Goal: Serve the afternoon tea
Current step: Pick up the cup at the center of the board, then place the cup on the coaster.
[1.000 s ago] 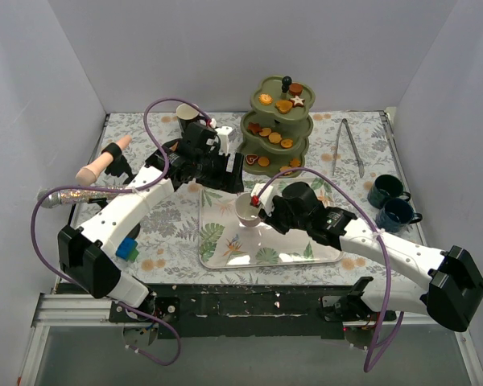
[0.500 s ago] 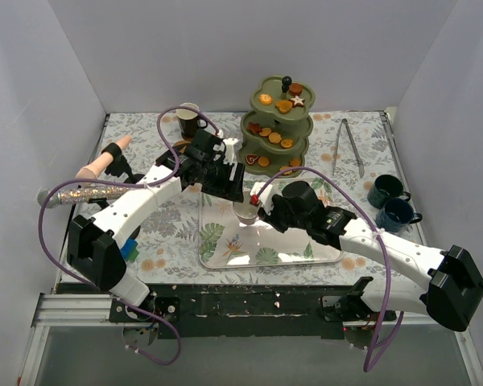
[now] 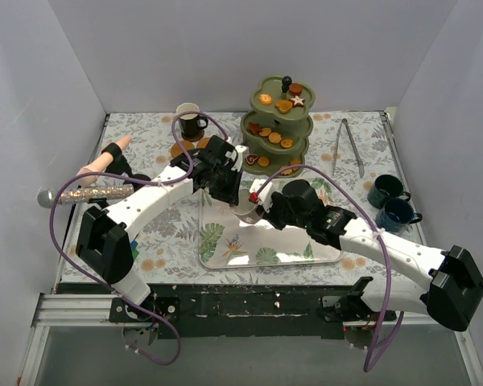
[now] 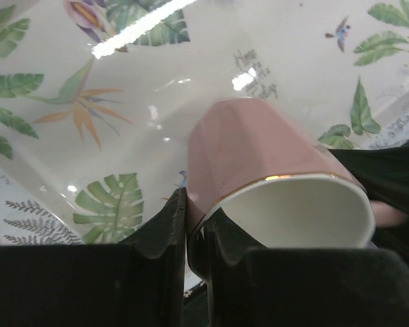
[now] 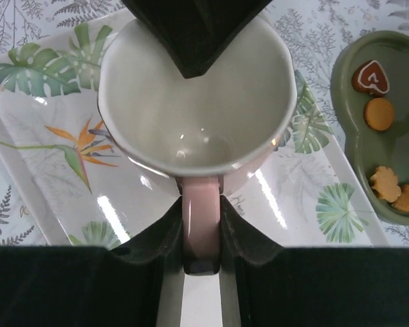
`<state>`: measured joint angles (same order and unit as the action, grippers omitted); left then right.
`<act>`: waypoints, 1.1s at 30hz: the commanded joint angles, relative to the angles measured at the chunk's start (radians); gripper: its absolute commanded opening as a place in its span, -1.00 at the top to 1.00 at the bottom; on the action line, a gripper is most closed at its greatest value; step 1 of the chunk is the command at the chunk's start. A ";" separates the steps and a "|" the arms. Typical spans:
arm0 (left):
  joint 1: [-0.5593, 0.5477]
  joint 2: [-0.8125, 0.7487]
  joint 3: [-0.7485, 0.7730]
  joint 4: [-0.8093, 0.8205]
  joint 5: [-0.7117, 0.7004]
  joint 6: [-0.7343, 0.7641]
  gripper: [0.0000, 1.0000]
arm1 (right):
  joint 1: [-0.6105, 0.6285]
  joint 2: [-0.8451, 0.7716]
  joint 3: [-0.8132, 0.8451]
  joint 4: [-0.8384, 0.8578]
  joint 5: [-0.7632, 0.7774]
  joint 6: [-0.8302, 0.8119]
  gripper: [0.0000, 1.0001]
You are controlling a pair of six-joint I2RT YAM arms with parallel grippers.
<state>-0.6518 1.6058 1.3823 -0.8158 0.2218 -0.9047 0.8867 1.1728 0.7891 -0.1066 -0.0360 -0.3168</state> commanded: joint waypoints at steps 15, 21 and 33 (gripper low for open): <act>0.443 0.196 0.340 -0.094 -0.179 0.108 1.00 | -0.203 -0.165 -0.001 0.108 0.147 0.108 -0.55; 0.512 0.321 0.530 -0.074 -0.242 0.240 1.00 | -0.206 -0.177 -0.024 0.074 0.119 0.133 -0.54; 0.630 0.549 0.857 -0.131 -0.136 0.334 1.00 | -0.212 -0.131 -0.025 0.087 0.059 0.153 -0.53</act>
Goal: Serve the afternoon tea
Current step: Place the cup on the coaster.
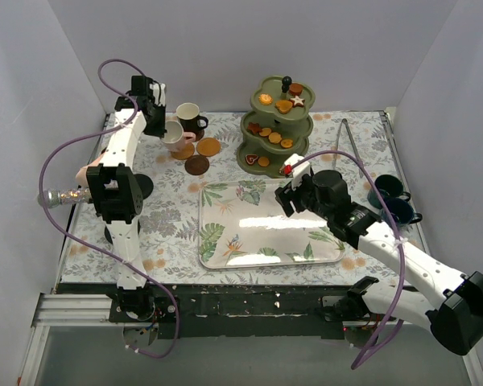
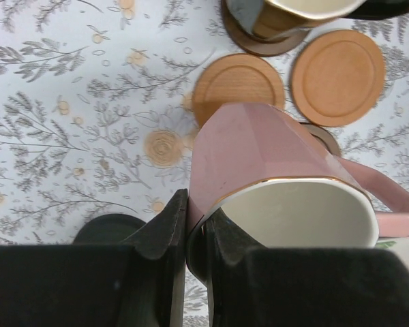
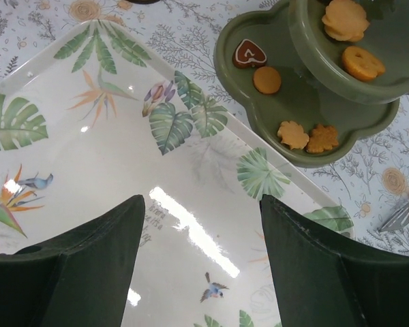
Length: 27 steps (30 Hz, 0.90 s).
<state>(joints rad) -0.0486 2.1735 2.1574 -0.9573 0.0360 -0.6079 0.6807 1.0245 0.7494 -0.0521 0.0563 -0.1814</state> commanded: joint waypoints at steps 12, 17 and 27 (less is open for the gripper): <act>0.036 0.060 0.143 0.032 0.126 0.053 1.00 | -0.007 0.065 0.015 0.038 -0.082 0.053 -0.52; 0.038 0.085 0.168 0.037 0.136 0.054 1.00 | -0.007 0.065 0.013 0.031 -0.087 0.057 -0.51; 0.038 0.101 0.168 0.057 0.125 0.073 1.00 | -0.007 0.057 -0.005 0.028 -0.093 0.077 -0.50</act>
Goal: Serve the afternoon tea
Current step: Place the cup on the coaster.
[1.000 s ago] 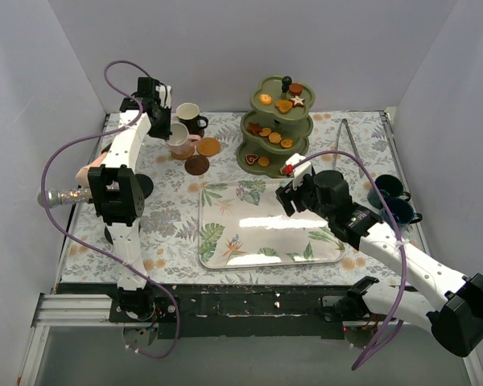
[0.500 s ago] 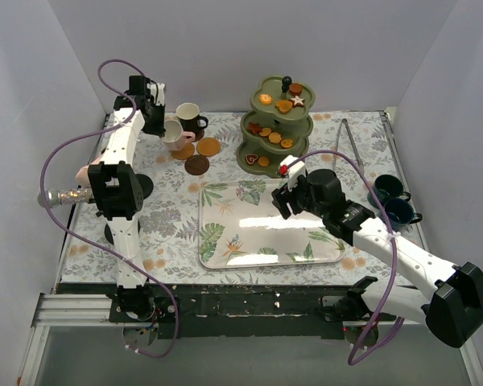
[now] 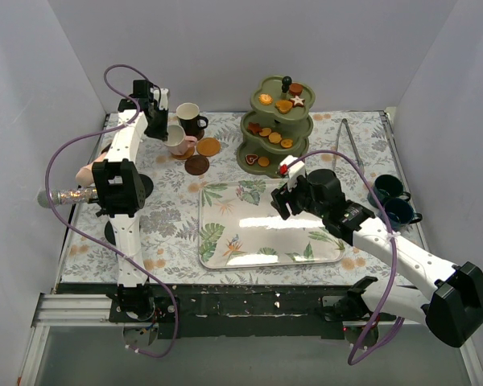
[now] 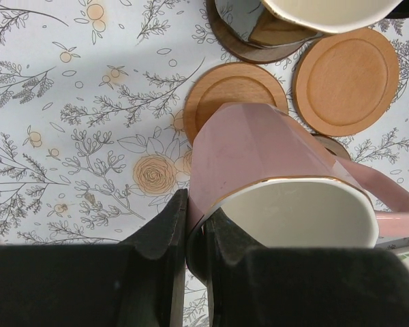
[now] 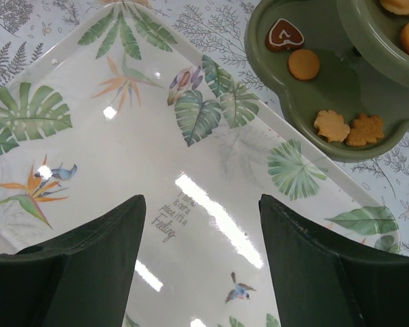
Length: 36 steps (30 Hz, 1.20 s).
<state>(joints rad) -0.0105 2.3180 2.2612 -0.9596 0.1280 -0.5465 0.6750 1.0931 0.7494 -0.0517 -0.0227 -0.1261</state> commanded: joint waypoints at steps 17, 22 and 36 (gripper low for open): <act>0.000 -0.011 0.077 0.076 0.045 0.017 1.00 | -0.002 -0.013 -0.022 0.029 -0.020 0.042 -0.50; 0.000 -0.006 0.077 0.076 0.045 0.016 1.00 | -0.002 -0.012 -0.028 0.029 -0.020 0.045 -0.50; 0.000 0.011 0.072 0.076 0.042 0.014 1.00 | -0.003 -0.006 -0.035 0.038 -0.026 0.048 -0.50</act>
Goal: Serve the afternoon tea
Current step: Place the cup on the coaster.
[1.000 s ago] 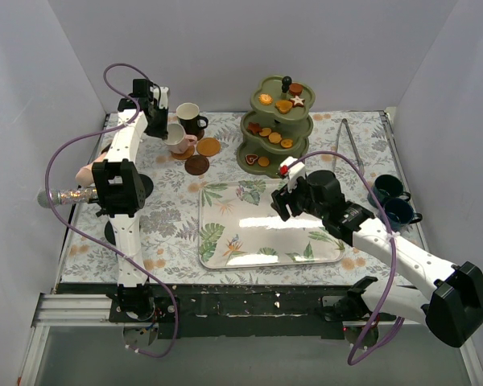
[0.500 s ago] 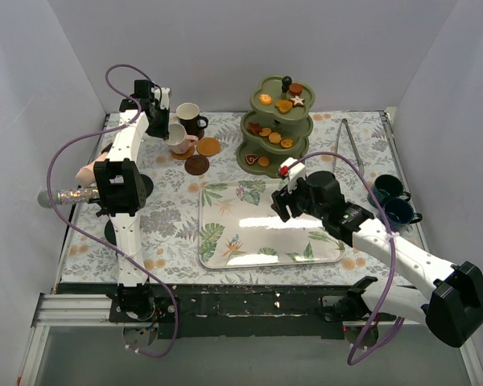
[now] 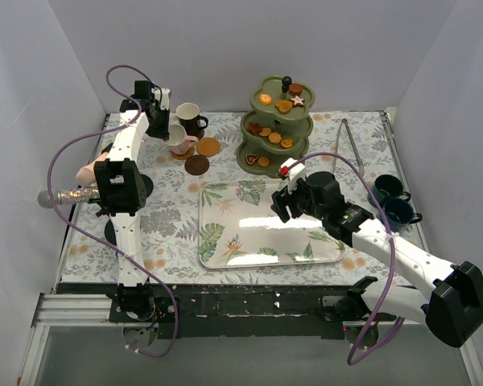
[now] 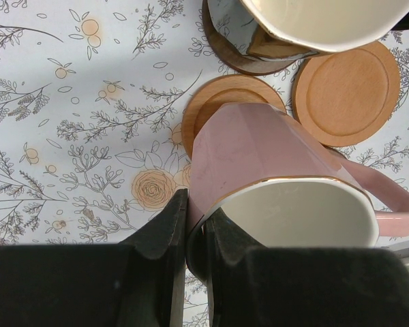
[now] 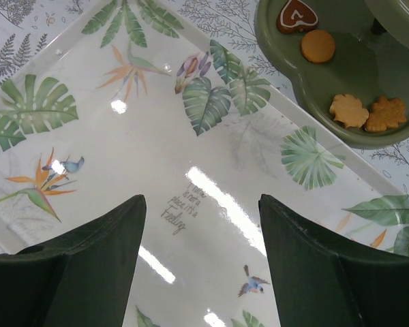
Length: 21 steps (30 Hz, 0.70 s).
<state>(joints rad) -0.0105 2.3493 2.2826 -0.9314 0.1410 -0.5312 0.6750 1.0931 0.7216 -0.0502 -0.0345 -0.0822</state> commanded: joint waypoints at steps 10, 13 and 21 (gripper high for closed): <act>0.001 -0.016 0.034 0.046 0.025 -0.004 1.00 | -0.002 -0.007 -0.016 0.039 -0.015 0.009 -0.50; 0.000 -0.016 0.023 0.045 0.016 -0.004 1.00 | -0.002 -0.007 -0.016 0.041 -0.015 0.010 -0.50; 0.000 -0.021 -0.003 0.054 0.016 -0.004 1.00 | -0.002 -0.007 -0.022 0.041 -0.019 0.009 -0.49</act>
<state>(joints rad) -0.0105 2.3512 2.2742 -0.9298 0.1387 -0.5316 0.6750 1.0931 0.7029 -0.0505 -0.0376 -0.0811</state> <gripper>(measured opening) 0.095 0.749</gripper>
